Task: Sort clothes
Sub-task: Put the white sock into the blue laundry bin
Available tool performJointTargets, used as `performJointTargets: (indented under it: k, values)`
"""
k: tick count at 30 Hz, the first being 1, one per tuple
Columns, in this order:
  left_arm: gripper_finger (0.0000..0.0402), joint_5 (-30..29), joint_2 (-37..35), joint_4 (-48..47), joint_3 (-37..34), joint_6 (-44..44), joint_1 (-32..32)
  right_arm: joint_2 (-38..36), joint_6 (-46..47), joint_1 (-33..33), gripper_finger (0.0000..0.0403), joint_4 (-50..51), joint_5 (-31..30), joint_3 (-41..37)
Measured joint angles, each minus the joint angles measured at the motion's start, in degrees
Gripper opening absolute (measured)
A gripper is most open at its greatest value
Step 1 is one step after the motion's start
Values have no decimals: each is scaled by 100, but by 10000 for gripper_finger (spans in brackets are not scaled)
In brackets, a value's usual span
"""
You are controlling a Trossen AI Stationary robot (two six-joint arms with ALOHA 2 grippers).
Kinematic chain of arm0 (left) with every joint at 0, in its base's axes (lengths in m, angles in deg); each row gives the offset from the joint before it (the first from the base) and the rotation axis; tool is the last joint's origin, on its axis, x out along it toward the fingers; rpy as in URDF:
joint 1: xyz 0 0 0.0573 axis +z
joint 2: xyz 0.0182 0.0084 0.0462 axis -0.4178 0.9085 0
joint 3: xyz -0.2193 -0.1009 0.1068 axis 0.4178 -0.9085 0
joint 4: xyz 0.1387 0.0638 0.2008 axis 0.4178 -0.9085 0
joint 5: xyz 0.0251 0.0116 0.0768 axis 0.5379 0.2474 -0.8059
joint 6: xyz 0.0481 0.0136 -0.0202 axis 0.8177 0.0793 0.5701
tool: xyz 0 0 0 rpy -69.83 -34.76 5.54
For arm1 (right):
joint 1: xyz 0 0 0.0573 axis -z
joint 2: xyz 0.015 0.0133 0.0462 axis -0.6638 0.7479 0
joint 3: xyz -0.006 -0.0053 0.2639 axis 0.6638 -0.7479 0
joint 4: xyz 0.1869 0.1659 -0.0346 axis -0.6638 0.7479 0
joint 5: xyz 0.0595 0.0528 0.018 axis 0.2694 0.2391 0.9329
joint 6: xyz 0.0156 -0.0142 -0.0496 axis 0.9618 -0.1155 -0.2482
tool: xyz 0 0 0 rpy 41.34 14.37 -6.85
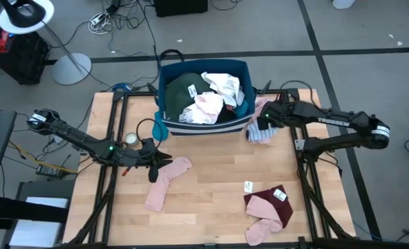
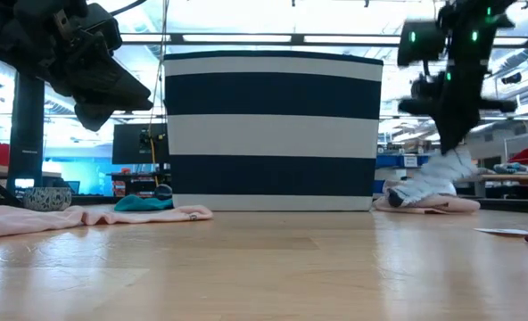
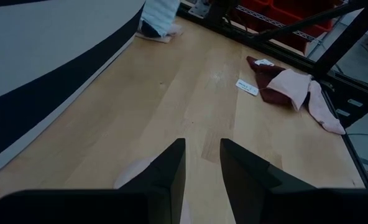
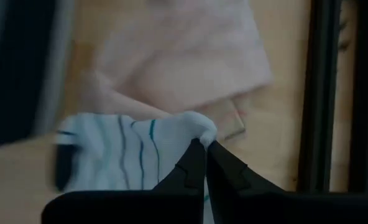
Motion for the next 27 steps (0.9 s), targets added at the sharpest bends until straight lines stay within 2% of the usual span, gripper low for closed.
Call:
performJointTargets:
  k: [7, 15, 17, 20, 24, 27]
  values:
    - [106, 0, -2, 0, 0, 0, -2, -177, 0, -398, 1, 1315, -862, 1613]
    - [106, -35, -1, 0, 0, 24, -1, -83, -558, -974, 0, 1403, -1690, 3509]
    - [106, -37, -2, 2, 0, 26, 0, -31, -837, -1128, 0, 1176, -1974, 3900]
    - [106, -37, 0, 2, 0, 28, -2, 44, -1441, -1319, 0, 455, -2071, 4272]
    - [106, -39, 0, 4, 0, 31, 0, 160, -2251, -1628, 0, -700, -2001, 4364]
    - [106, -39, -2, 4, 0, 33, -2, 352, -2453, -1808, 0, -1033, -1963, 4364]
